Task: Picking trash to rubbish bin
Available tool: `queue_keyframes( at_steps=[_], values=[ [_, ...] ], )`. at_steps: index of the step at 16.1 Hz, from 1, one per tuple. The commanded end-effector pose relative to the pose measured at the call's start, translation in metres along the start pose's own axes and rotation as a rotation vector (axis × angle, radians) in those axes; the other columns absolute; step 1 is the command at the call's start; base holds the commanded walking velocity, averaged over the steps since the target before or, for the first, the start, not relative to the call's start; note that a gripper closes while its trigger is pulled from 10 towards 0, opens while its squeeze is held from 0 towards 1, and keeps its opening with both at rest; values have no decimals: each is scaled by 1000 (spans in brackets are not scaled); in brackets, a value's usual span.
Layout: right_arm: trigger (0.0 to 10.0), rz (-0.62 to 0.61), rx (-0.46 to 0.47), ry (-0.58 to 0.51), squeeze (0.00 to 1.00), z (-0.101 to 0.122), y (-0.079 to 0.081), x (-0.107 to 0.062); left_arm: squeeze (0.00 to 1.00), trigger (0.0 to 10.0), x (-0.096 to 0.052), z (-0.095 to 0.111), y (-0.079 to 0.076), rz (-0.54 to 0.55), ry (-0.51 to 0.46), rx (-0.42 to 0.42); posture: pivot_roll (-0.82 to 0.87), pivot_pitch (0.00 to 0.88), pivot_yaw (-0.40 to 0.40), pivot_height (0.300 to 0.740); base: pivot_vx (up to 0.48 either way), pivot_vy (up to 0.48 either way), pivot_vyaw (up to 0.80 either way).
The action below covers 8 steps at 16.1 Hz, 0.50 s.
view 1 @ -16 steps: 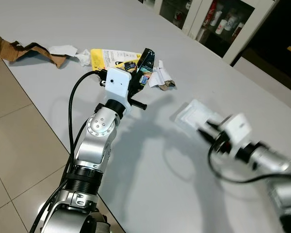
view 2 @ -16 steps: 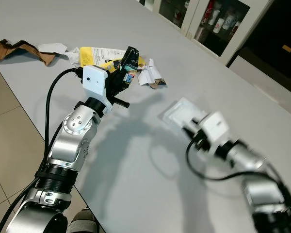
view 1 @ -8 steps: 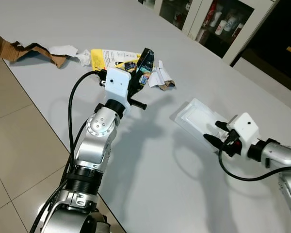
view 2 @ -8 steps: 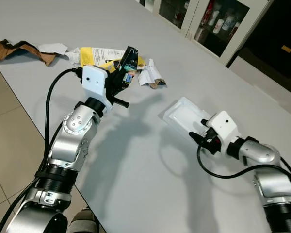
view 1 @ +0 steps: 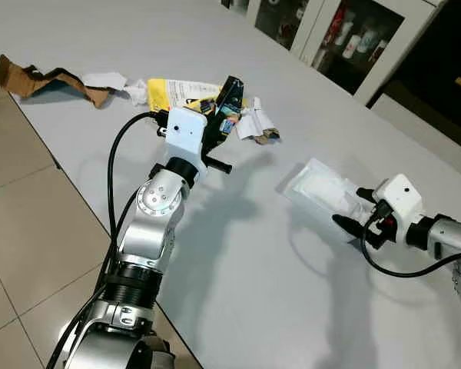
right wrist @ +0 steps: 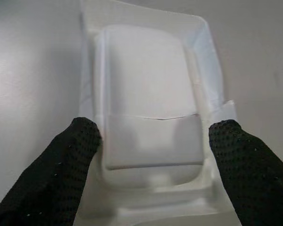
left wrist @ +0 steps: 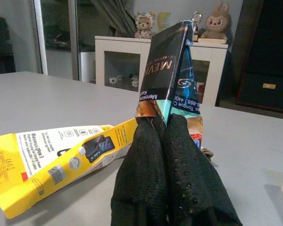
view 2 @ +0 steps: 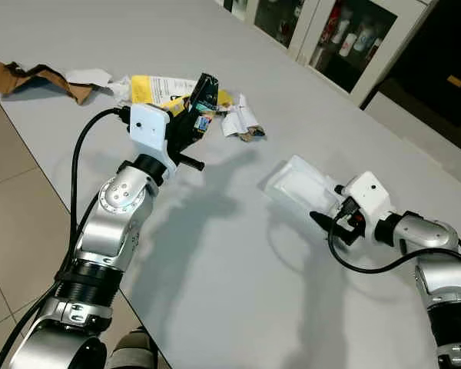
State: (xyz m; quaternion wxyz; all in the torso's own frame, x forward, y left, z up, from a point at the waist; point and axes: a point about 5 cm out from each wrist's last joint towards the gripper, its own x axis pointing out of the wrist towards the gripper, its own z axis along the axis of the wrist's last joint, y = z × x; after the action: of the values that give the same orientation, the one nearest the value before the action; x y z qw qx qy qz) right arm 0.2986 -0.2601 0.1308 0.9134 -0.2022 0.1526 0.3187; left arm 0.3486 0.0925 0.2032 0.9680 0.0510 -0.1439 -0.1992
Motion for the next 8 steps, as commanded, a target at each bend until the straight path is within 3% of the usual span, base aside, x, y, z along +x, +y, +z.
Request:
queue_keyframes(
  at_steps=[1, 5, 6, 7, 8],
  values=[
    [10000, 122, 52, 144, 1000, -35, 23, 0, 0, 10000, 1, 1, -6, -15, -5, -5, 203, 181, -160, 740, 0, 0, 0],
    [10000, 305, 138, 191, 1000, -54, 59, 6, 0, 10000, 0, 1, -6, -17, -4, -6, 205, 184, -162, 740, 0, 0, 0],
    [10000, 351, 152, 205, 714, -59, 69, 6, 0, 10000, 1, 2, -7, -19, -5, -7, 205, 184, -162, 740, 0, 0, 0],
    [10000, 390, 151, 217, 0, -63, 78, 6, 0, 10000, 1, 2, -7, -21, -6, -7, 205, 184, -162, 740, 0, 0, 0],
    [10000, 406, 152, 228, 0, -67, 85, 7, 0, 10000, 1, 2, -7, -21, -5, -7, 208, 183, -161, 740, 0, 0, 0]
  ],
)
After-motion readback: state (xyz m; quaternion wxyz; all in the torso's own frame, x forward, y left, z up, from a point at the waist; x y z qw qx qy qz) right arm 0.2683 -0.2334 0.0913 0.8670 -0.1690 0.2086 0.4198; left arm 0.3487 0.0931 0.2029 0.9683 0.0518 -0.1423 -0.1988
